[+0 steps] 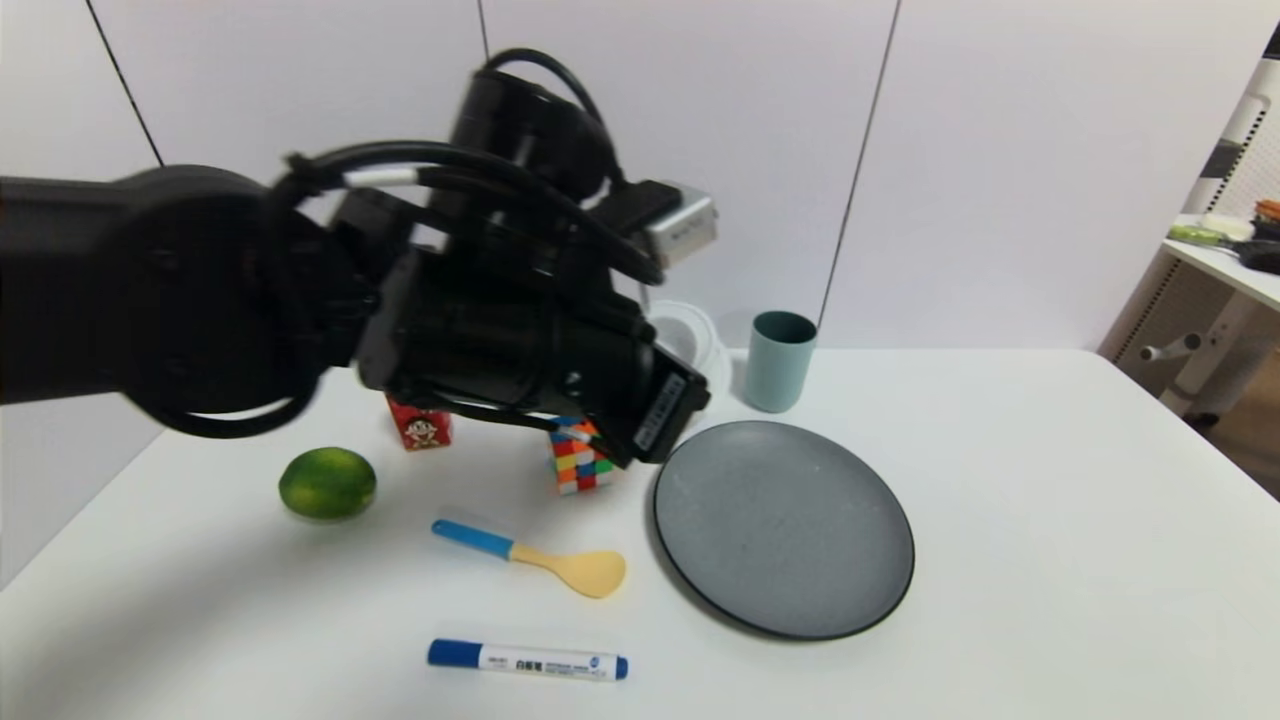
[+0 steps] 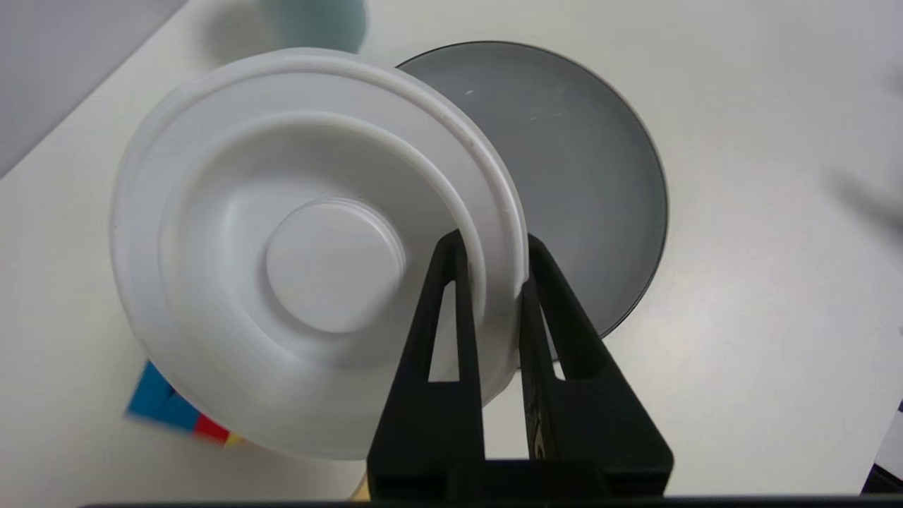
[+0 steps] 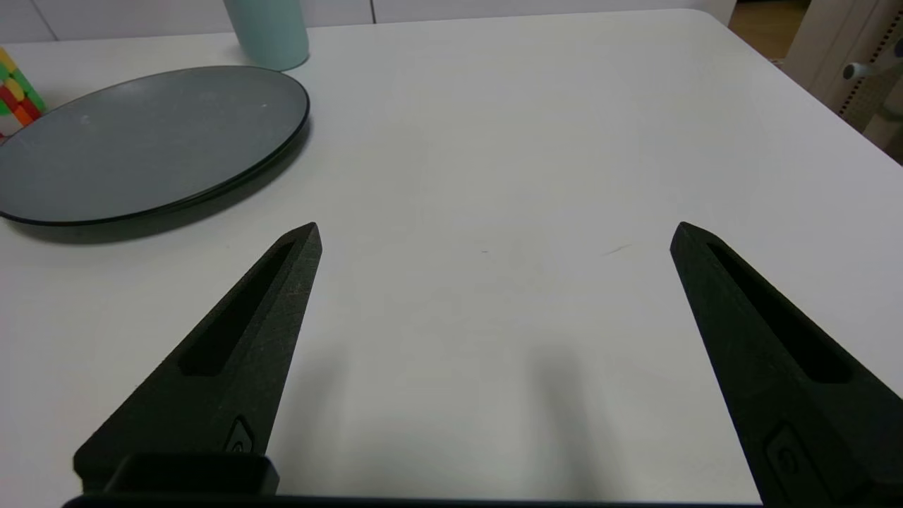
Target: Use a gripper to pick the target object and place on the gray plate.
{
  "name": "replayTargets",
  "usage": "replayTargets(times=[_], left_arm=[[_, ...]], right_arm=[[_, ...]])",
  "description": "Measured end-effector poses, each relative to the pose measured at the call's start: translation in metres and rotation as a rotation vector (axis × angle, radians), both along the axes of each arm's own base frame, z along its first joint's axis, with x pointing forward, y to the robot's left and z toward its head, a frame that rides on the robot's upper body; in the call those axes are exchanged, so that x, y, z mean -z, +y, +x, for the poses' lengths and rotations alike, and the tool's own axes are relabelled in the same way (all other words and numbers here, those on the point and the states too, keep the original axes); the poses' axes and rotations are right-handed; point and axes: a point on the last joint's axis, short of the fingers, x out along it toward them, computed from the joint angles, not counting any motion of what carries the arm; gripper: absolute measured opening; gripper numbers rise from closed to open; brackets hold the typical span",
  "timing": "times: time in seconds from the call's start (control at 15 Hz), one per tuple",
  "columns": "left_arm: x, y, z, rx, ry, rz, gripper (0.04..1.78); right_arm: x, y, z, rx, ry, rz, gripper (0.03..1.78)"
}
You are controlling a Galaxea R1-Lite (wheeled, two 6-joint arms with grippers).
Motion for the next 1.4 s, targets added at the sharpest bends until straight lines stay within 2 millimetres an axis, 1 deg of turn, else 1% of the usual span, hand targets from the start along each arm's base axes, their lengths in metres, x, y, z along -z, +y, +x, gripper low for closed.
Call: replayTargets(times=[0.2, 0.33, 0.47, 0.6, 0.8, 0.87, 1.07, 1.2, 1.27, 1.4], left_arm=[[0.019, -0.055, 0.004, 0.090, 0.007, 0.010, 0.22], [0.036, -0.082, 0.006, 0.126, 0.023, 0.028, 0.22], [0.057, -0.100, 0.006, 0.150, 0.056, 0.062, 0.22], [0.073, -0.105, 0.006, 0.157, 0.097, 0.114, 0.22], [0.084, -0.105, 0.005, 0.156, 0.142, 0.177, 0.22], [0.085, -0.104, 0.005, 0.154, 0.146, 0.185, 0.29], [0.083, -0.104, 0.006, 0.153, 0.138, 0.180, 0.73], [0.079, -0.103, 0.006, 0.160, 0.120, 0.174, 0.95], [0.073, -0.103, 0.006, 0.166, 0.095, 0.160, 1.04], [0.047, -0.100, 0.007, 0.157, 0.011, 0.094, 1.19]], right_arm=[[0.000, 0.000, 0.000, 0.000, 0.000, 0.000, 1.71], [0.000, 0.000, 0.000, 0.000, 0.000, 0.000, 1.71], [0.000, 0.000, 0.000, 0.000, 0.000, 0.000, 1.71], [0.000, 0.000, 0.000, 0.000, 0.000, 0.000, 1.71], [0.000, 0.000, 0.000, 0.000, 0.000, 0.000, 1.71], [0.000, 0.000, 0.000, 0.000, 0.000, 0.000, 1.71], [0.000, 0.000, 0.000, 0.000, 0.000, 0.000, 1.71], [0.000, 0.000, 0.000, 0.000, 0.000, 0.000, 1.71], [0.000, 0.000, 0.000, 0.000, 0.000, 0.000, 1.71], [0.000, 0.000, 0.000, 0.000, 0.000, 0.000, 1.71]])
